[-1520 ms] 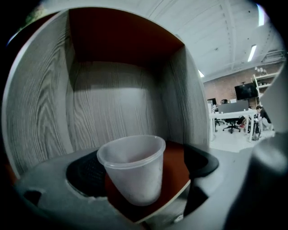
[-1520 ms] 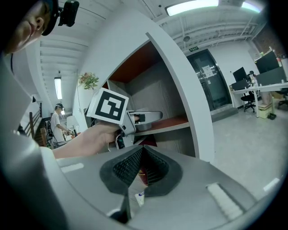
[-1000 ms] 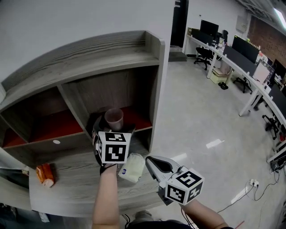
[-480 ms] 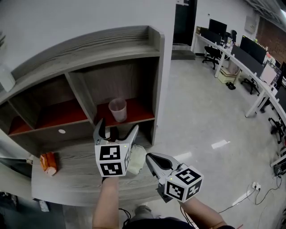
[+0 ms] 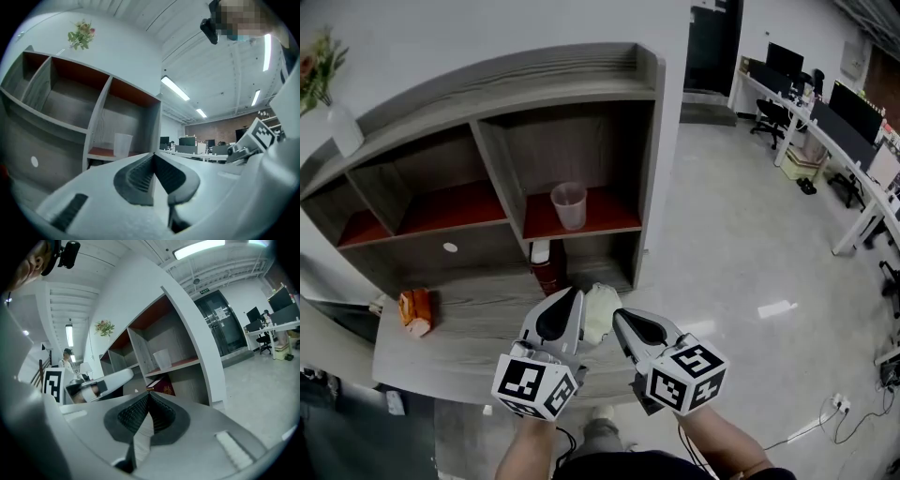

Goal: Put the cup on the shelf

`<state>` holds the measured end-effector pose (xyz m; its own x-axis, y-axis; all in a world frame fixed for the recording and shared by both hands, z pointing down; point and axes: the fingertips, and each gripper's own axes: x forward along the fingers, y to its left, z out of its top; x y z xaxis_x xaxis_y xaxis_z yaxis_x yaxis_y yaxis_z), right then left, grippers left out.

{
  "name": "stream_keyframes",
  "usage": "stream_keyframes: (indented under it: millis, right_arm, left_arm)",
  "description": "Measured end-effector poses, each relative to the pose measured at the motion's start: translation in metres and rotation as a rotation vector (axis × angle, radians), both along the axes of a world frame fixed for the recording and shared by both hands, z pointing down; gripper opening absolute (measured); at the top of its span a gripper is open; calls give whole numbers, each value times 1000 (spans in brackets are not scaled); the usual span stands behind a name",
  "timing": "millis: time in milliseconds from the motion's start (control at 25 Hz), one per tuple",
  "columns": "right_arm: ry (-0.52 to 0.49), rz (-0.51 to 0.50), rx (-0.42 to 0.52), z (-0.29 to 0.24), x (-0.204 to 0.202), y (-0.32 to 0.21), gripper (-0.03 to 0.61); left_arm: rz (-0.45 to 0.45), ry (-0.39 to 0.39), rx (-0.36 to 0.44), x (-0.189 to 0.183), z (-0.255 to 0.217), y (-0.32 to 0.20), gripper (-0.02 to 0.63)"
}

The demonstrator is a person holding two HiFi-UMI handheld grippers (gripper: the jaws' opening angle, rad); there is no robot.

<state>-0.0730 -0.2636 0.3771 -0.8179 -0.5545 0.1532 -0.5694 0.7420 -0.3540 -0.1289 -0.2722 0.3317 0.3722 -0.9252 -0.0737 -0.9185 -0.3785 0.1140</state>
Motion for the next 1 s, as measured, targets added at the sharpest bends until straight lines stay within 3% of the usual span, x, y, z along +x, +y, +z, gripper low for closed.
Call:
stream_keyframes:
  millis: [360, 600, 1000]
  right_arm:
    - [23, -13, -14, 20, -3, 25, 0]
    - [41, -19, -34, 36, -2, 48, 0]
    - [69, -10, -41, 48, 18, 77, 0]
  left_arm:
    - [-50, 4, -95, -6, 51, 53, -6]
    - [-80, 18, -101, -3, 61, 81, -6]
    - [-57, 43, -187, 23, 84, 117, -7]
